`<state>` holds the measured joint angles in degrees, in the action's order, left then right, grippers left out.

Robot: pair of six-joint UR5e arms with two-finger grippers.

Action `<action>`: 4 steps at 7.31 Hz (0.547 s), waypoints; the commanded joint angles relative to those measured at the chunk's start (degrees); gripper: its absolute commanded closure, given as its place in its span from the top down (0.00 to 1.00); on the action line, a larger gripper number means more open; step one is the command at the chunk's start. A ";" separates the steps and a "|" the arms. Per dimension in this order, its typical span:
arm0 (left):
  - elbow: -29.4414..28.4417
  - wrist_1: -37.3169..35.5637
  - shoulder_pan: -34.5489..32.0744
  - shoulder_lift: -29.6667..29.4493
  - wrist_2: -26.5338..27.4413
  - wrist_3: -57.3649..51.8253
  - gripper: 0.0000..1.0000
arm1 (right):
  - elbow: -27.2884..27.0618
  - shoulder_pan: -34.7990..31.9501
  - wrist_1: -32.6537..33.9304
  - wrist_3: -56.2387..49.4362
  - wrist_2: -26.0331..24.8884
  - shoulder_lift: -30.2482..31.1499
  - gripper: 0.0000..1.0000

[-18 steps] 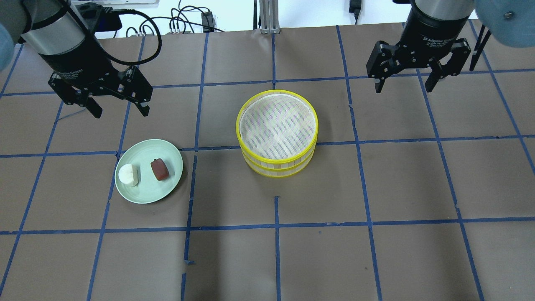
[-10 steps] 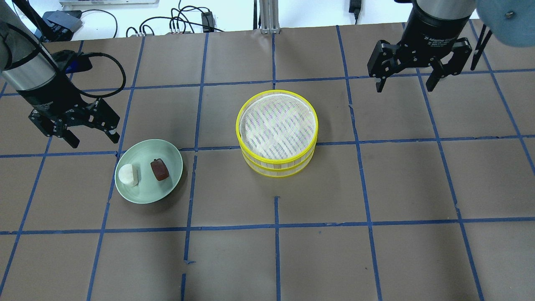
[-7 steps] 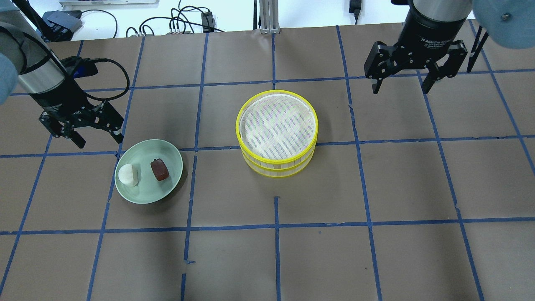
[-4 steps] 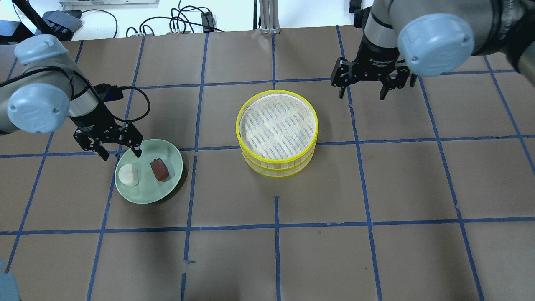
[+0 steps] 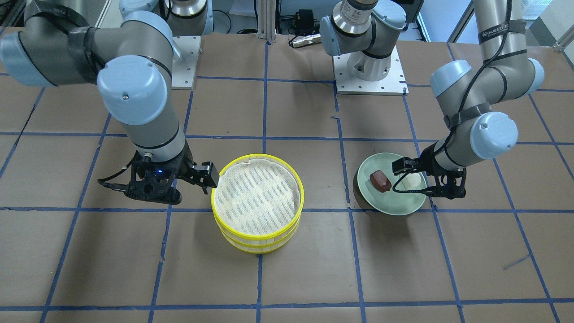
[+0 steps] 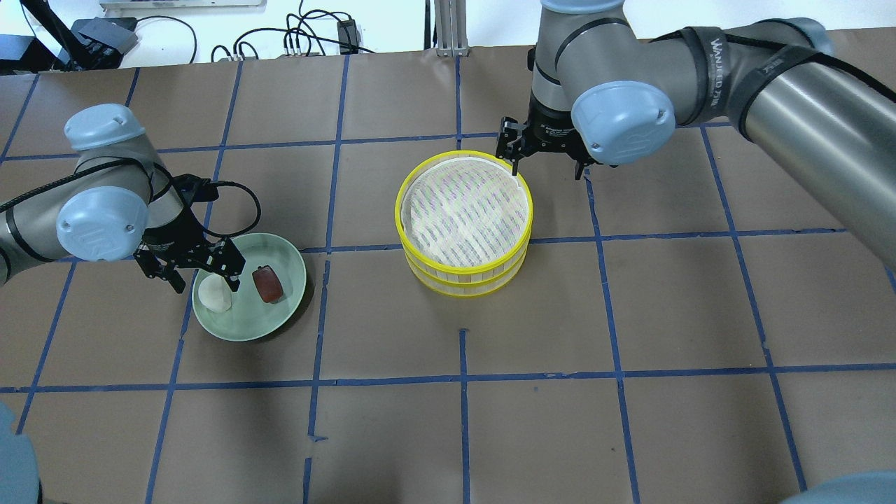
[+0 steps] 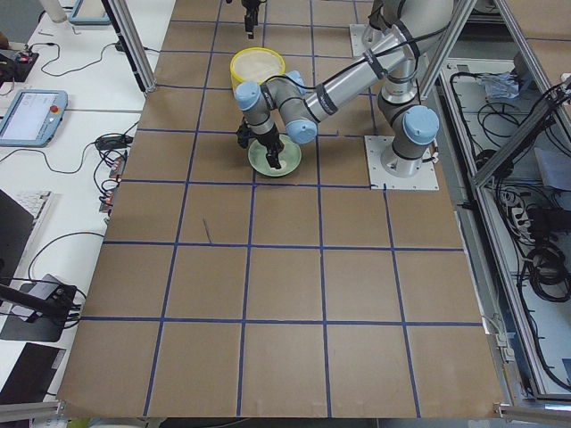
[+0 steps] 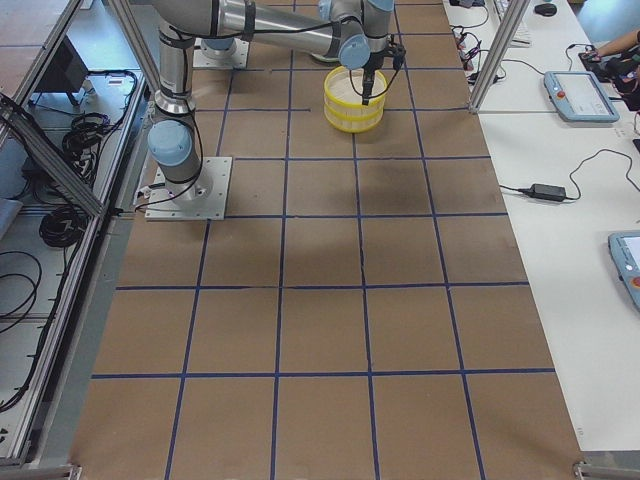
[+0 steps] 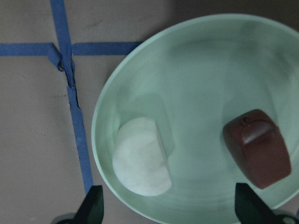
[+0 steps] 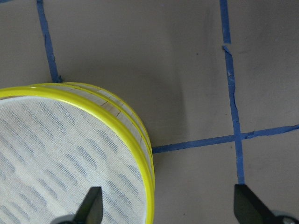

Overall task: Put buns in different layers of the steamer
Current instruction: 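Grasp the white bun with left gripper while right grips top tier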

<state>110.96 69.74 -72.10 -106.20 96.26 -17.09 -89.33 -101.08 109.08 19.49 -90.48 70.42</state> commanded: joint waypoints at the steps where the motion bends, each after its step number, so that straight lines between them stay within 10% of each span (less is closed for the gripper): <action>1: 0.13 -0.04 0.03 -0.58 0.77 0.04 0.85 | -1.80 -2.09 2.52 3.44 -0.05 -1.16 1.00; 3: 0.22 0.04 0.03 -0.85 0.42 0.04 0.62 | -5.14 -2.10 7.08 2.22 -0.57 -1.77 1.00; 4: 0.13 -0.04 0.03 -1.02 0.34 -0.57 0.24 | -6.29 -2.10 8.06 2.22 -1.36 -1.86 1.00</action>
<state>111.15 69.75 -72.07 -107.05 96.73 -17.20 -93.86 -103.13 115.20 21.97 -91.08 68.76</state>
